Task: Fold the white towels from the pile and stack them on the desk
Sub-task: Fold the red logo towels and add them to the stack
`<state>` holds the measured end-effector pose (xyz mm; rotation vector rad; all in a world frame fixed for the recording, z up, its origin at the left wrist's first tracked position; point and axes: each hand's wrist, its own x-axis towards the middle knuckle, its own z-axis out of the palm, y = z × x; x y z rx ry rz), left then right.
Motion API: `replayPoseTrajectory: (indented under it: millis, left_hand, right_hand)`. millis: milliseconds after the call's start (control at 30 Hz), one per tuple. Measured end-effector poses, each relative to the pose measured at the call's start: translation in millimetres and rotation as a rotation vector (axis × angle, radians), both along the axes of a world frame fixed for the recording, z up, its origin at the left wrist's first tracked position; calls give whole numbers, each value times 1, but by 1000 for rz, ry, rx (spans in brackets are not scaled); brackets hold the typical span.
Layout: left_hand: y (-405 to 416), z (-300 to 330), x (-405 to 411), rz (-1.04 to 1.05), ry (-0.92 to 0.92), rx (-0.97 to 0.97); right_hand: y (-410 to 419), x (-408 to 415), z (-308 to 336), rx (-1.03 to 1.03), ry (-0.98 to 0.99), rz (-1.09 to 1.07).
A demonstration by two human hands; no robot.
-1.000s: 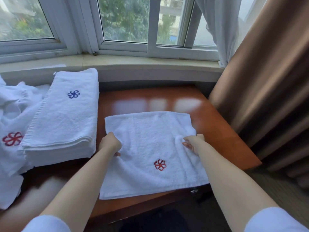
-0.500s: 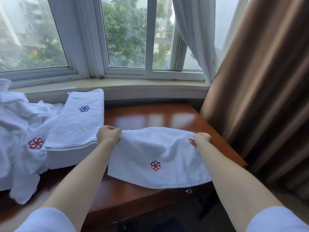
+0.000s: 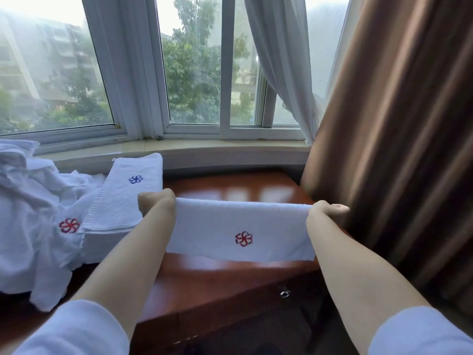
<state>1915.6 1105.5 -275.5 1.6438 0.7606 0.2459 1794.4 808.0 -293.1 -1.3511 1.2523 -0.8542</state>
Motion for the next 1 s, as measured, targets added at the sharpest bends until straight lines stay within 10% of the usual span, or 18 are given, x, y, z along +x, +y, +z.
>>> replayPoseTrajectory:
  millis: [400, 600, 767, 1000]
  left_hand:
    - [23, -15, 7, -249, 80, -246]
    - [5, -6, 19, -200, -62, -522]
    - [-17, -49, 17, -653, -195, 175]
    - [-21, -133, 8, -894, 315, 689]
  right_hand:
    - [-4, -16, -28, 91, 79, -297]
    - [-12, 23, -13, 205, -263, -5]
    - [-1, 51, -43, 59, -117, 555]
    - [21, 26, -138, -216, 644, 836]
